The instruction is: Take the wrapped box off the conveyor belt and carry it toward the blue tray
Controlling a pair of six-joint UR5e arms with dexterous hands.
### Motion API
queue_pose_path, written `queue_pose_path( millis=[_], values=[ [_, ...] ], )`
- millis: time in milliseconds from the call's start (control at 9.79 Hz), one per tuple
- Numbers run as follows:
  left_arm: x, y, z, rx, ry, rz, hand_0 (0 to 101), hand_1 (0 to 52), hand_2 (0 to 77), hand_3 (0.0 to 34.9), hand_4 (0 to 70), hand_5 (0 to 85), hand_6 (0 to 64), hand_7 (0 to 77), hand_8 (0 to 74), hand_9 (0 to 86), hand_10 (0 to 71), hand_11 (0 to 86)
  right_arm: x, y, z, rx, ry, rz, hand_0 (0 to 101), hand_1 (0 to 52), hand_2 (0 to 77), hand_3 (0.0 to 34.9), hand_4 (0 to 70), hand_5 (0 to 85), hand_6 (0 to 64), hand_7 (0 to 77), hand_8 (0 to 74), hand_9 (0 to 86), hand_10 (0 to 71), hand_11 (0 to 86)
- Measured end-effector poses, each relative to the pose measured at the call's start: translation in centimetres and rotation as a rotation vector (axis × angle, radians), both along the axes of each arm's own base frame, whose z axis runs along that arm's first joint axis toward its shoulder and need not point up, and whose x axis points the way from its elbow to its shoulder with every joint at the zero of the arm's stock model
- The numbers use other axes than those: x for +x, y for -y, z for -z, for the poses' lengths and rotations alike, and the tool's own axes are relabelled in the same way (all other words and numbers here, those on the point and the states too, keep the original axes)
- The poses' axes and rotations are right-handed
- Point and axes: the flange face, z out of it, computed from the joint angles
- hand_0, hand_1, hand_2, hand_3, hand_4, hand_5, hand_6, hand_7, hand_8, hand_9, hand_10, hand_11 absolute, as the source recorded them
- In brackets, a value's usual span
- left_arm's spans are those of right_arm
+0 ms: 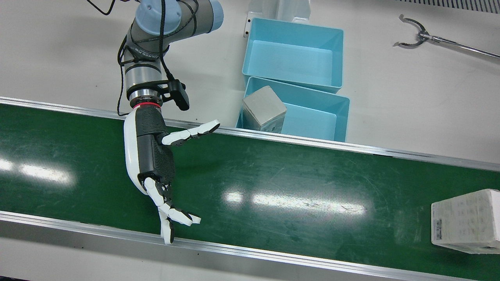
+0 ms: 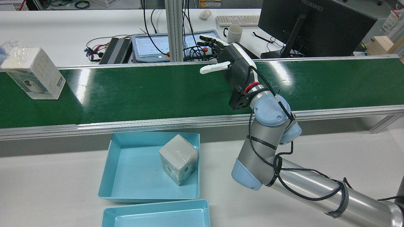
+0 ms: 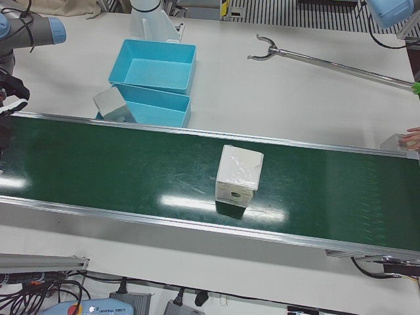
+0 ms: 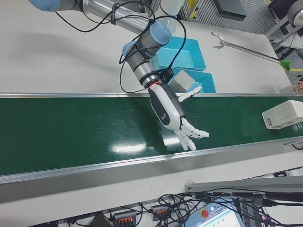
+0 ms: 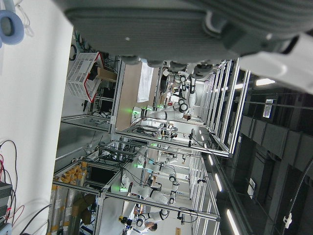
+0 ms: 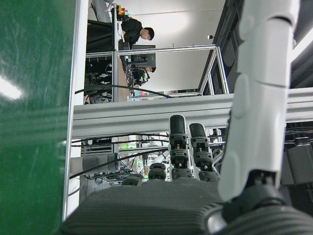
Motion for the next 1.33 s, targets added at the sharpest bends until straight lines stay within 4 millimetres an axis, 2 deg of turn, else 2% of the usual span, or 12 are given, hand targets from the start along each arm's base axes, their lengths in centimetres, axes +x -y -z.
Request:
queue_pose_path(
  millis=[818, 1022, 1124, 1328],
  values=[
    [0.00, 0.00, 0.00, 0.000, 0.000, 0.000, 0, 0.0, 1.1, 0.0, 0.0, 1.1, 0.5, 0.5, 0.5, 0.5, 0.5, 0.5, 0.14, 0.01, 0.00, 0.000, 0.014, 0.002, 48, 11.5, 1.6, 0.0, 16.9, 17.5, 10.4, 25.6, 4.9, 7.1, 0.0, 1.1],
    [0.00, 0.00, 0.00, 0.000, 0.000, 0.000, 0, 0.0, 1.1, 0.0, 0.0, 1.1, 0.5, 0.5, 1.1, 0.5, 0.5, 0.5, 0.09, -0.01, -0.02, 0.000, 0.020, 0.004, 48, 9.8, 1.6, 0.0, 19.1, 17.5, 11.4, 27.8, 6.0, 8.7, 0.0, 1.1],
    [0.00, 0.00, 0.00, 0.000, 0.000, 0.000, 0, 0.0, 1.1, 0.0, 0.0, 1.1, 0.5, 0.5, 1.1, 0.5, 0.5, 0.5, 0.06, -0.01, -0.03, -0.001, 0.024, 0.005, 47, 8.2, 1.6, 0.0, 24.5, 19.6, 16.4, 33.8, 8.7, 12.5, 0.0, 1.1],
    [0.00, 0.00, 0.00, 0.000, 0.000, 0.000, 0, 0.0, 1.1, 0.0, 0.0, 1.1, 0.5, 0.5, 1.1, 0.5, 0.5, 0.5, 0.04, -0.01, -0.06, -0.002, 0.027, 0.006, 47, 8.2, 1.6, 0.0, 25.1, 19.6, 16.9, 33.8, 8.7, 12.5, 0.0, 1.1]
  ],
)
